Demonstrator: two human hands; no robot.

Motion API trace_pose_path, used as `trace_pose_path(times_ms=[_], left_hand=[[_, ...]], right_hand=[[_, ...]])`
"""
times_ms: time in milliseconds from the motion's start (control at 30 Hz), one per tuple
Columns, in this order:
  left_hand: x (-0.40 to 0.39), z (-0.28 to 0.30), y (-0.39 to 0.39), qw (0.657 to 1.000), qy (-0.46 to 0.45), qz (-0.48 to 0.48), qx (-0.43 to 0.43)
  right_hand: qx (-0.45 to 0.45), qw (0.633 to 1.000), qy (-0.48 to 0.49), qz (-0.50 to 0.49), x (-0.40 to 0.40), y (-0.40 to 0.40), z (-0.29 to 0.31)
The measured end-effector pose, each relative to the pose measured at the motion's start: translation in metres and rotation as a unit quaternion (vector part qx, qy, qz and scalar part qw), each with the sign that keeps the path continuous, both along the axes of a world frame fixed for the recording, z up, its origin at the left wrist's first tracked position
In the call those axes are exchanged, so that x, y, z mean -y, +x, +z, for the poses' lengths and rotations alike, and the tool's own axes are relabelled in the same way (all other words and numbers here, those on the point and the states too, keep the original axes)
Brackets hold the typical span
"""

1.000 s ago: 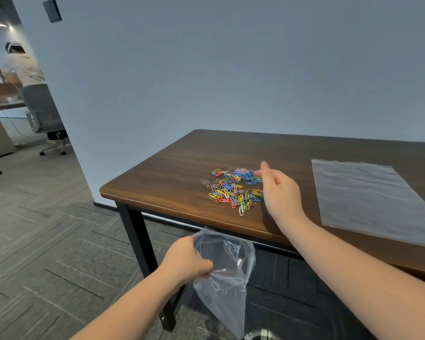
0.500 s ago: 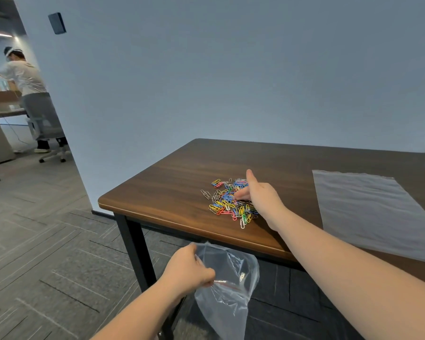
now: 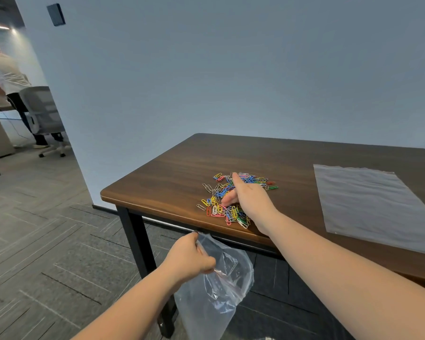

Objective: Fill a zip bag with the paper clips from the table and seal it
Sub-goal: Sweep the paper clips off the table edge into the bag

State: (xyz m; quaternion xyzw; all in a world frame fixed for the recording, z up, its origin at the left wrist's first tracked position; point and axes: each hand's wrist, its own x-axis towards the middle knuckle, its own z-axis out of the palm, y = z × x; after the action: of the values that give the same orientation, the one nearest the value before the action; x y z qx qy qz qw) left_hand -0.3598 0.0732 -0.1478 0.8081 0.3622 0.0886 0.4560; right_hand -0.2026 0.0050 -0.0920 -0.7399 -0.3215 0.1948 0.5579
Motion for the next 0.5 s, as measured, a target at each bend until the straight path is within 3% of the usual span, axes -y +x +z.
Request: trace_pose_path(times_ms=[500], left_hand=[[0.0, 0.001, -0.007, 0.997, -0.051, -0.027, 0.052]], right_hand=[[0.041, 0.999, 0.016, -0.023, 0.003, -0.028, -0.002]])
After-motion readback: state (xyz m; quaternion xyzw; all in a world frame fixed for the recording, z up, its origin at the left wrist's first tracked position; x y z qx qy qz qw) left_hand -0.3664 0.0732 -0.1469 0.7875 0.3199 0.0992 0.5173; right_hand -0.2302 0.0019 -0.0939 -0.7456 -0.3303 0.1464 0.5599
